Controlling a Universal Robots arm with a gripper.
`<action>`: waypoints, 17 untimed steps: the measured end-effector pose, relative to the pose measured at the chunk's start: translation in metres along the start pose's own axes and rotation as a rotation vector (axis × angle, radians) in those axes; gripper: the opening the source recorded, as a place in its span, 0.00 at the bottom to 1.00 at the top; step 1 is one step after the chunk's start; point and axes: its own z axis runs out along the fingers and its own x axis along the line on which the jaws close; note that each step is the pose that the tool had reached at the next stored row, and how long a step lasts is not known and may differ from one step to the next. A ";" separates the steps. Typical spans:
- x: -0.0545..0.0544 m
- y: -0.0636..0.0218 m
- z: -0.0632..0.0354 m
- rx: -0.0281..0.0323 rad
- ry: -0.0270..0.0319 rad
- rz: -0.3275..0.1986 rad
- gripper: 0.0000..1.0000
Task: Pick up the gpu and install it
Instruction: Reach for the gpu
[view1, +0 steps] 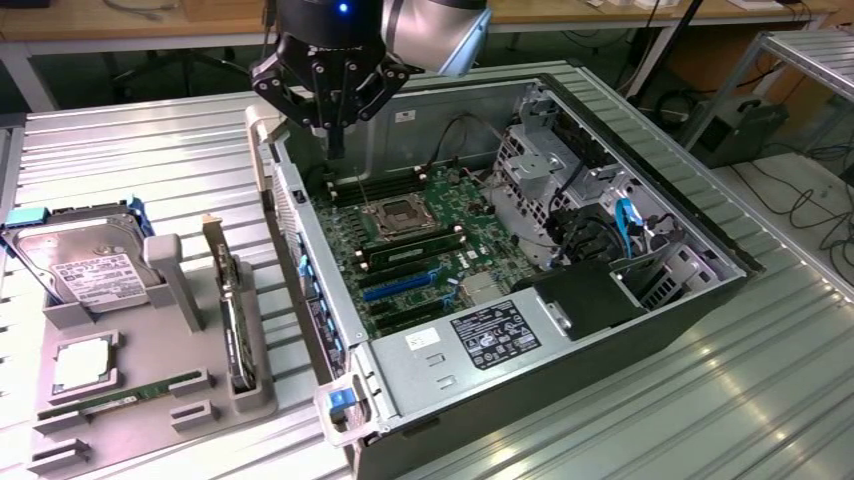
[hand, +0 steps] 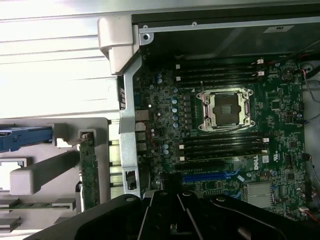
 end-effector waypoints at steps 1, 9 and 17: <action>0.000 0.0000 0.0000 0.0000 0.0001 0.000 0.11; 0.003 -0.0002 0.0000 0.0000 0.0000 0.000 0.11; 0.005 -0.0004 0.0000 0.0000 0.0000 0.000 0.11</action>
